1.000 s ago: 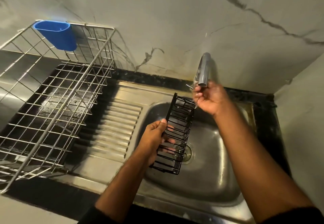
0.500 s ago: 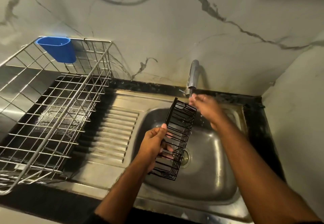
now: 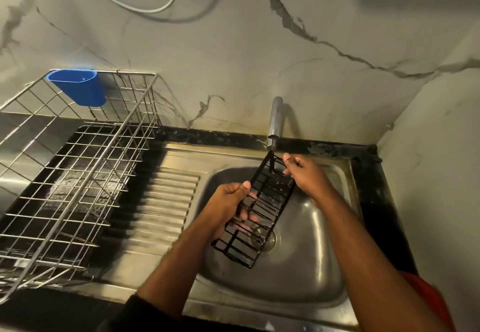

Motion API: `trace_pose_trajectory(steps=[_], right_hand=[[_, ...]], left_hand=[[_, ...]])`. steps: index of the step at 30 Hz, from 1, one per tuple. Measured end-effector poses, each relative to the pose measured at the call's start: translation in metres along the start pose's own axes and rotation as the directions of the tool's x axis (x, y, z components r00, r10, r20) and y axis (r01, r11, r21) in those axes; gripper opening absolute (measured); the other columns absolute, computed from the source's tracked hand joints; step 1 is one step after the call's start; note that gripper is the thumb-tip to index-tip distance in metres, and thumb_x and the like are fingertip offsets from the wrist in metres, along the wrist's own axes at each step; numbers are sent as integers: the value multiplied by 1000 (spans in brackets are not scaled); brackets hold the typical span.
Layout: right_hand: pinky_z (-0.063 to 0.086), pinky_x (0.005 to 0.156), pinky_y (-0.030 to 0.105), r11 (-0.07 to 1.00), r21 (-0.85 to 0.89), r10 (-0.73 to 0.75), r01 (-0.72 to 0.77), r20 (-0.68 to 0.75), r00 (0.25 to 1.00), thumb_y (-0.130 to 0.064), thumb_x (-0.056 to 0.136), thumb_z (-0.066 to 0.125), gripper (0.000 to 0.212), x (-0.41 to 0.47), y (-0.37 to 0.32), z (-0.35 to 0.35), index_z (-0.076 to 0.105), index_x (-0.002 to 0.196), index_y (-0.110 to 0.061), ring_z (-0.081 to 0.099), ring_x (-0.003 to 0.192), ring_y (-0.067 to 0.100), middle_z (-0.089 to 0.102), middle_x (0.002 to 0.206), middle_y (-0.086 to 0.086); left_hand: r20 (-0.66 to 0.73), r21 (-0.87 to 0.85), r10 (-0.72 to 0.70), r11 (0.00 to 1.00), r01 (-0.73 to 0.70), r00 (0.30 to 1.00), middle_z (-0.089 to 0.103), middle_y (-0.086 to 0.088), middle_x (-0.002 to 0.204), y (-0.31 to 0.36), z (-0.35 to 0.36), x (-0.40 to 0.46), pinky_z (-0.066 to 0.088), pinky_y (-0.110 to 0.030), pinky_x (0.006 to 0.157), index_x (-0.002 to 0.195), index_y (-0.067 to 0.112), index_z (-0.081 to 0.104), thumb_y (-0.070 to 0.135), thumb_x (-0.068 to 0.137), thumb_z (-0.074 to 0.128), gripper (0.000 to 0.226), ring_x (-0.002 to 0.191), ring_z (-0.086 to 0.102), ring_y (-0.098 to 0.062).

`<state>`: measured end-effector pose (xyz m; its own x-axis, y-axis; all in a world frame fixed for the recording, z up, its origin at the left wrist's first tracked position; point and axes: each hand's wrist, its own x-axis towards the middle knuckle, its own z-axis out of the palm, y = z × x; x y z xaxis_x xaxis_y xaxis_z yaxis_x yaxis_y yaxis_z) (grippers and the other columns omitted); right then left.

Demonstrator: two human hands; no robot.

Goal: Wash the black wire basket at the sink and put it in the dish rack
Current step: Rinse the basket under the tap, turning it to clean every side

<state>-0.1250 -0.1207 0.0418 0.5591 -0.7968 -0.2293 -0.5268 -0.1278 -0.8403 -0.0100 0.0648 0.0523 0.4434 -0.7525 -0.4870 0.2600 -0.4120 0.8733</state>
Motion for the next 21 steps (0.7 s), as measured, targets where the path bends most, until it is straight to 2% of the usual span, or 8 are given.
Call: trace_pose_trajectory(steps=[4,8,11,14,18,21], right_hand=[[40,64,25,1000,-3,5,-5,-60,998,-52,100,44,39,-4,5,-2,66,115,-23,59,83,10,68,92,-1],[38,63,22,998,-45,-36,32,-82,996,-54,100,42,34,-8,3,-3,65,107,-30,58,80,9,68,89,-2],[40,64,24,997,-69,-51,44,-100,994,-55,100,41,41,-8,4,-1,68,109,-26,61,82,12,68,88,-3],[41,60,22,994,-99,-58,49,-96,994,-53,101,40,43,-8,5,1,68,111,-22,61,79,10,68,87,-4],[37,58,20,993,-100,-67,59,-75,995,-52,102,37,45,-12,2,6,65,117,-21,61,84,11,70,99,-2],[33,60,19,993,-102,-64,56,-73,995,-52,102,35,47,-13,-1,8,63,124,-22,59,90,12,70,106,0]], left_hand=[[-43,172,33,985,-25,999,62,-9,53,10,-5,8,53,-29,42,103,7,67,40,102,53,36,58,71,-30],[-87,218,49,975,-29,995,64,-10,54,11,-2,7,50,-27,39,99,10,68,41,101,56,34,61,70,-38],[-106,236,59,971,-33,993,65,-11,56,11,0,5,49,-26,38,98,11,68,41,100,56,33,60,69,-38],[-117,253,67,967,-35,991,66,-12,57,10,-1,5,48,-25,38,97,13,69,41,100,56,31,65,72,-46],[-112,259,80,965,-48,991,67,-14,61,9,-7,6,48,-25,39,98,14,69,42,100,56,30,69,72,-48],[-102,258,82,965,-53,991,67,-15,61,9,-11,6,47,-24,39,98,13,69,41,100,56,31,64,72,-44]])
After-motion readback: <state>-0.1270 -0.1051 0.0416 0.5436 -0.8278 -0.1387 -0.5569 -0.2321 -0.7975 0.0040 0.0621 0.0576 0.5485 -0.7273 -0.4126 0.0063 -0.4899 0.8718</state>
